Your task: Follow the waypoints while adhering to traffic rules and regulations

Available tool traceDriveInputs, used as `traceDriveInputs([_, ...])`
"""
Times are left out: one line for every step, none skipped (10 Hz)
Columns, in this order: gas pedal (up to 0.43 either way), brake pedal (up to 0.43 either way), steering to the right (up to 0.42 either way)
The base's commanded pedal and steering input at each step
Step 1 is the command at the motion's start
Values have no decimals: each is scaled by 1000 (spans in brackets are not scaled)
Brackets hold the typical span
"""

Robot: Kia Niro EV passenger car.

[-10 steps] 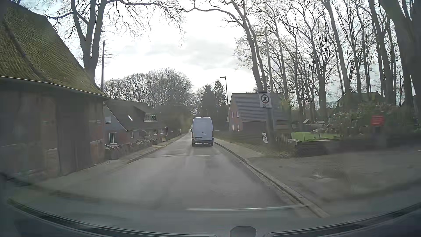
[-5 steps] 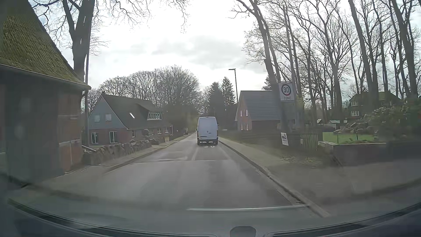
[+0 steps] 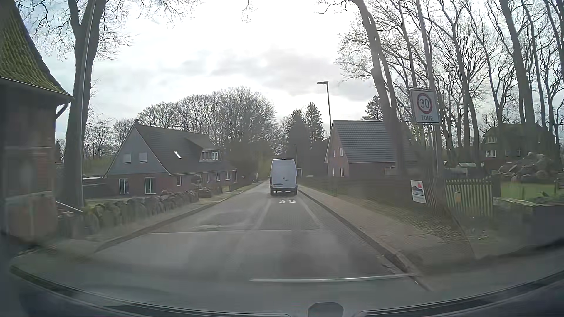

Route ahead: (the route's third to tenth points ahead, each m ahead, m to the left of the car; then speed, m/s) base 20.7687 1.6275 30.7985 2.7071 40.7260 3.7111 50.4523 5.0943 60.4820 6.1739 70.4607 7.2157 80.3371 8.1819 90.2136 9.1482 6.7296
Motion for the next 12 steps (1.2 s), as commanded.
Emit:
traceDriveInputs([110, 0, -24])
traceDriveInputs([110, 0, -23])
traceDriveInputs([110, 0, -22])
traceDriveInputs([110, 0, -22])
traceDriveInputs([110, 0, -22])
traceDriveInputs([110, 0, -22])
traceDriveInputs([110, 0, -23])
traceDriveInputs([110, 0, -22])
traceDriveInputs([110, 0, -21])
traceDriveInputs([110, 0, -18])
traceDriveInputs([110, 0, -12])
traceDriveInputs([110, 0, -9])
